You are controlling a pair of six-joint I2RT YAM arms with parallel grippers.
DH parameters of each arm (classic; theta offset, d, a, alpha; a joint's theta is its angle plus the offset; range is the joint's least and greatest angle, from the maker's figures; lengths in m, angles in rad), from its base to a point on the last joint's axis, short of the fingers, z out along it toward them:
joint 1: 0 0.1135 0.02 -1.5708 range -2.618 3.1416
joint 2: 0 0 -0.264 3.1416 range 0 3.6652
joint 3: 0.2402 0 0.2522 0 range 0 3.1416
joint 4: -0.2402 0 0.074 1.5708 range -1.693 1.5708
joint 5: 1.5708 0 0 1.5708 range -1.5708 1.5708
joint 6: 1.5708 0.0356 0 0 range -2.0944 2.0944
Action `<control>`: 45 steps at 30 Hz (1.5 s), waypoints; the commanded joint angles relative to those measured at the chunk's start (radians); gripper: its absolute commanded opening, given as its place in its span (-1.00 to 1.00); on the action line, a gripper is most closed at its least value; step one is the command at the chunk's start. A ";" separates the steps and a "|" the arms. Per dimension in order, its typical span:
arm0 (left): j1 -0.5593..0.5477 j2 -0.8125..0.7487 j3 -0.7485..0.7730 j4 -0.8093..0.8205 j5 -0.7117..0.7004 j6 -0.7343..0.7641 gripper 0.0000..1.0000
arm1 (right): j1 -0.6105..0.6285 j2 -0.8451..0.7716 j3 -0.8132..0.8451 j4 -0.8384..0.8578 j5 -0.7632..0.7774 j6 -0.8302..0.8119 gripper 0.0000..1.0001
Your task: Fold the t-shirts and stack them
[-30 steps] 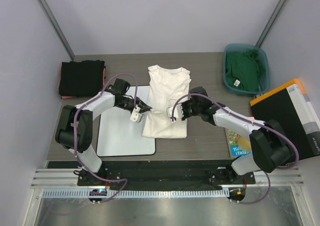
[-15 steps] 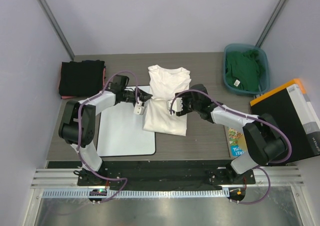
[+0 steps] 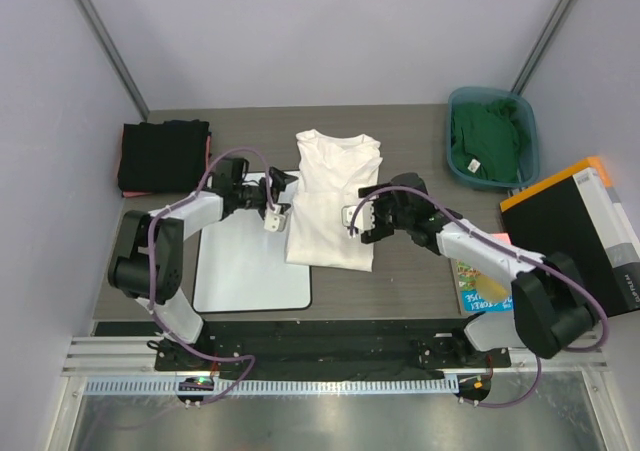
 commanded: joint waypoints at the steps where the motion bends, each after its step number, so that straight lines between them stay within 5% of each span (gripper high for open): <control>1: -0.026 -0.174 -0.062 -0.187 0.099 0.107 0.56 | 0.034 -0.162 0.012 -0.273 -0.149 -0.026 0.63; 5: -0.093 -0.256 -0.166 -0.485 0.116 0.308 0.48 | 0.125 -0.247 -0.099 -0.344 -0.157 0.012 0.61; 11: -0.150 -0.270 -0.274 -0.525 0.078 0.368 0.48 | 0.247 -0.261 -0.176 -0.280 -0.124 0.118 0.59; 23: -0.152 -0.195 -0.263 -0.343 -0.008 0.287 0.45 | 0.275 -0.158 -0.251 -0.059 -0.045 0.178 0.59; 34: -0.152 -0.158 -0.275 -0.275 -0.071 0.266 0.34 | 0.274 -0.070 -0.261 -0.023 -0.005 0.183 0.47; 40: -0.153 -0.143 -0.268 -0.322 -0.089 0.293 -0.19 | 0.271 -0.018 -0.236 -0.043 -0.023 0.149 0.08; 44: -0.166 -0.144 -0.245 -0.445 -0.111 0.351 -0.65 | 0.272 0.008 -0.166 -0.176 -0.066 0.117 -0.97; 45: -0.167 -0.149 -0.243 -0.497 -0.111 0.359 -0.73 | 0.272 0.000 -0.155 -0.201 -0.087 0.118 -0.98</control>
